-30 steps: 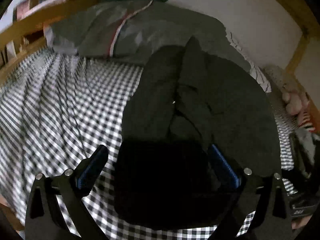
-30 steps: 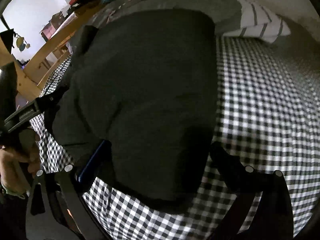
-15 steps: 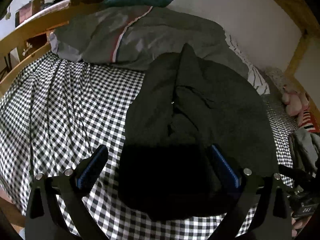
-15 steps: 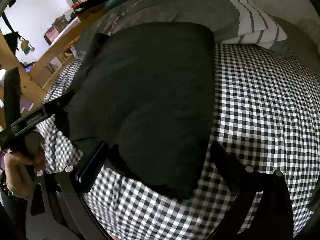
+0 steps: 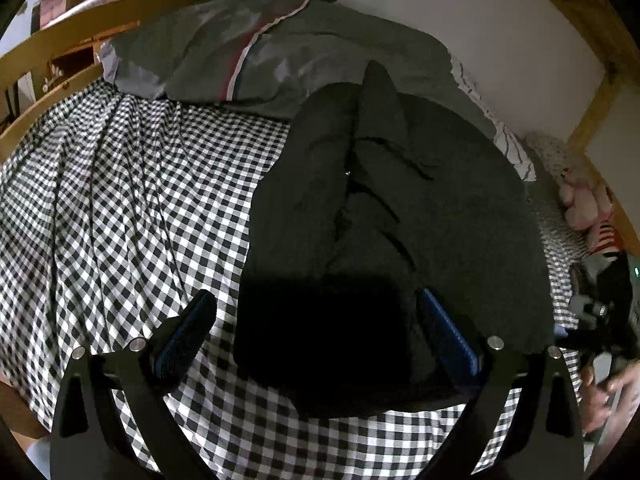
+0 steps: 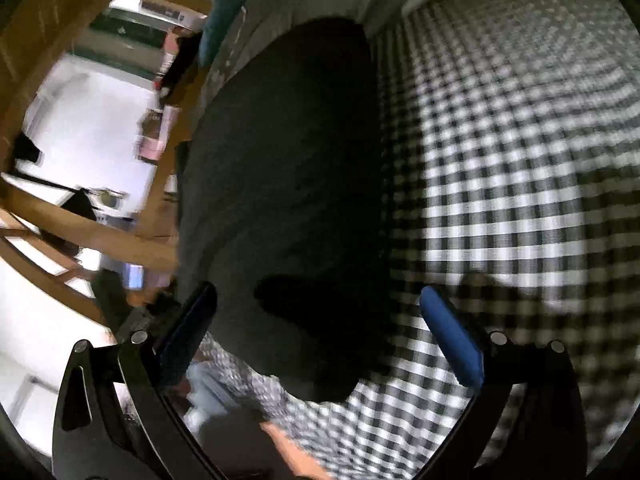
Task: Fold large clothes
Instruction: 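Grasp the folded black jacket end with both grippers and lift it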
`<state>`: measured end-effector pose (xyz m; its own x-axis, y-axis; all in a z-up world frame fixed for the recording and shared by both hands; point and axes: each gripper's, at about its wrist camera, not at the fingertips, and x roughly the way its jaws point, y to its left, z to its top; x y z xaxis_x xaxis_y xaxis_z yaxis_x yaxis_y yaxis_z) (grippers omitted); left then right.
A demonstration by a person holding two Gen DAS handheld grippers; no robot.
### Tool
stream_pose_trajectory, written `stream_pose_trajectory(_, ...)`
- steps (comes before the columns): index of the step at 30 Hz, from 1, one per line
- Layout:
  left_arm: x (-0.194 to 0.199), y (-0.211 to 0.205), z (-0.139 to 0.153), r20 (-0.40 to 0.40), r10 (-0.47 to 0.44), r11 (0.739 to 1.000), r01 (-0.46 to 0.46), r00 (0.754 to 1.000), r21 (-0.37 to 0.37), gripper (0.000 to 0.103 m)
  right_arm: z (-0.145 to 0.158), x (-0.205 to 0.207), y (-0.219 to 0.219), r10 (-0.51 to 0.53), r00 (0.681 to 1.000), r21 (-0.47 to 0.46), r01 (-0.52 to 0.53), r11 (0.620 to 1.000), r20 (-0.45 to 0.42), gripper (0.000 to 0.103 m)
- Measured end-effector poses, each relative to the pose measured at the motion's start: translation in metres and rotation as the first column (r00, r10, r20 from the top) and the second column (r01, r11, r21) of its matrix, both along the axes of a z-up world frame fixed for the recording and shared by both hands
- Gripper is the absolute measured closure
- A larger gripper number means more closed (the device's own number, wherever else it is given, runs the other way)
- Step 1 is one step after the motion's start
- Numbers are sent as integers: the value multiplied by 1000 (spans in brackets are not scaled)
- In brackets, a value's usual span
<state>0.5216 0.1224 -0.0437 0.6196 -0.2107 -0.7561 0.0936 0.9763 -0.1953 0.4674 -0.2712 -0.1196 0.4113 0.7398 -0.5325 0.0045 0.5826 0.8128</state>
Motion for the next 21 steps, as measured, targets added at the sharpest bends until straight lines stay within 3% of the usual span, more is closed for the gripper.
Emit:
stream_pose_trajectory(5,0,-1,-2,1,-1,1000,1,1000,7,4,-14,27,30,103,995,69,-101,992,-17,3)
stream_pose_trajectory(7,2,2,-5,-8,4,1000,-4,1000,-9,4,-22,42,50,124,991,8,-124,992,-40,2)
stream_pose_trajectory(9,2,7,-8,-13,19,1000,-19,1000,-21,4,-38,58,56,138,990,119,-133,984,-37,2)
stream_pose_trajectory(12,4,20,-15,-58,15,990,-22,998,-136,4,-42,66,65,137,991,151,-133,980,-14,3)
stream_pose_trajectory(14,-2,34,-17,-68,41,966,-57,997,-251,4,-40,62,65,125,992,161,-125,979,12,18)
stream_pose_trajectory(15,-9,44,-18,-62,71,938,-87,996,-337,4,-41,59,61,106,994,181,-108,977,23,28)
stream_pose_trajectory(17,-28,59,-22,-64,175,848,-184,982,-498,5,-45,50,55,45,999,231,-49,972,19,36)
stream_pose_trajectory(19,-59,62,-38,-87,233,683,-227,969,-694,5,-48,40,55,-2,1000,270,-4,963,24,40)
stream_pose_trajectory(21,-79,52,-53,-100,224,558,-212,969,-802,5,-51,28,55,-33,999,314,26,949,18,41)
